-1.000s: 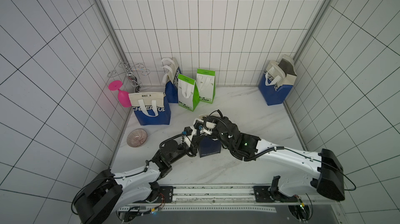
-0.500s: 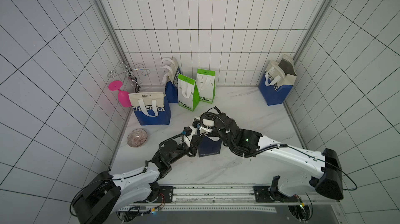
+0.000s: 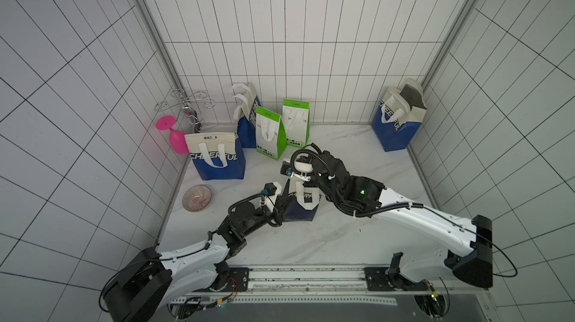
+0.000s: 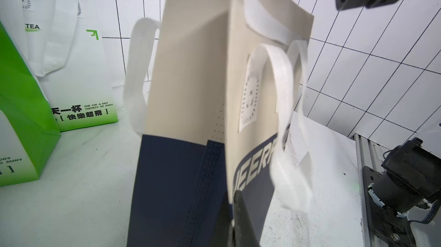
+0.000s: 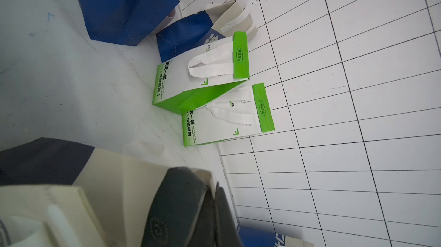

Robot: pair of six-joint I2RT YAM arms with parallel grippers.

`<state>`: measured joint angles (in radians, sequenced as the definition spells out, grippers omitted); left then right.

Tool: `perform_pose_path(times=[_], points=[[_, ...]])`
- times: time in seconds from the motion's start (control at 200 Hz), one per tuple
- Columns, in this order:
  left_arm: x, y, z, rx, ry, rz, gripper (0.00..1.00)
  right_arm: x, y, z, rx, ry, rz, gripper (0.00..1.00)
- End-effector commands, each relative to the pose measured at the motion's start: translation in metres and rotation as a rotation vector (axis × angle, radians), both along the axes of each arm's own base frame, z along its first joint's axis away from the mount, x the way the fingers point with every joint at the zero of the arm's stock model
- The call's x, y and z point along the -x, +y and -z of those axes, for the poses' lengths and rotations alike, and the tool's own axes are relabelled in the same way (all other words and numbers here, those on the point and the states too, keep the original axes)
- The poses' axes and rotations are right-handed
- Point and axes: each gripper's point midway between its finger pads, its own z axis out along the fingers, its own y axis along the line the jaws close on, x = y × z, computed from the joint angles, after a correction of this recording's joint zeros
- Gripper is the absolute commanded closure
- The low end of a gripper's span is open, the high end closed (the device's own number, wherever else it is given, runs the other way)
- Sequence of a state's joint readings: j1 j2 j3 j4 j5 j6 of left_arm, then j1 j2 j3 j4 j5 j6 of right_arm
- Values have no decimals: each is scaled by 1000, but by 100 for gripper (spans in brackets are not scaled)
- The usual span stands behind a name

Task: Open the takeout bag
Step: Open the takeout bag at the center of the board.

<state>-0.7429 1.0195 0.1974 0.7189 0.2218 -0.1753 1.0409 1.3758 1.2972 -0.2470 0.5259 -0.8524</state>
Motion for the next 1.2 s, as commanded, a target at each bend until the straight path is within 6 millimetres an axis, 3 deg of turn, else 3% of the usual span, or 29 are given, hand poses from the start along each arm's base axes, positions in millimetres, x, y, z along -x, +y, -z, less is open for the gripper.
perform_pose_path(times=[0.0, 0.145, 0.395, 0.535, 0.66, 0.84, 1.194], points=[[1, -2, -5, 7, -14, 13, 100, -2, -10, -76, -116, -98, 22, 100], [2, -3, -6, 8, -14, 17, 100, 2, -6, -73, -87, -61, -31, 100], [1, -4, -4, 5, -8, 19, 100, 8, -4, -45, -68, 66, -61, 100], [1, -4, -4, 5, -9, 20, 100, 5, -10, -28, -69, 125, -34, 68], [1, -4, -4, 6, -10, 21, 100, 4, -18, -24, -105, 168, -13, 55], [1, -4, -5, 7, -11, 19, 100, -6, -36, -21, -154, 198, 48, 53], [1, -5, -4, 6, -8, 21, 100, -34, -55, -47, -366, 290, 124, 55]])
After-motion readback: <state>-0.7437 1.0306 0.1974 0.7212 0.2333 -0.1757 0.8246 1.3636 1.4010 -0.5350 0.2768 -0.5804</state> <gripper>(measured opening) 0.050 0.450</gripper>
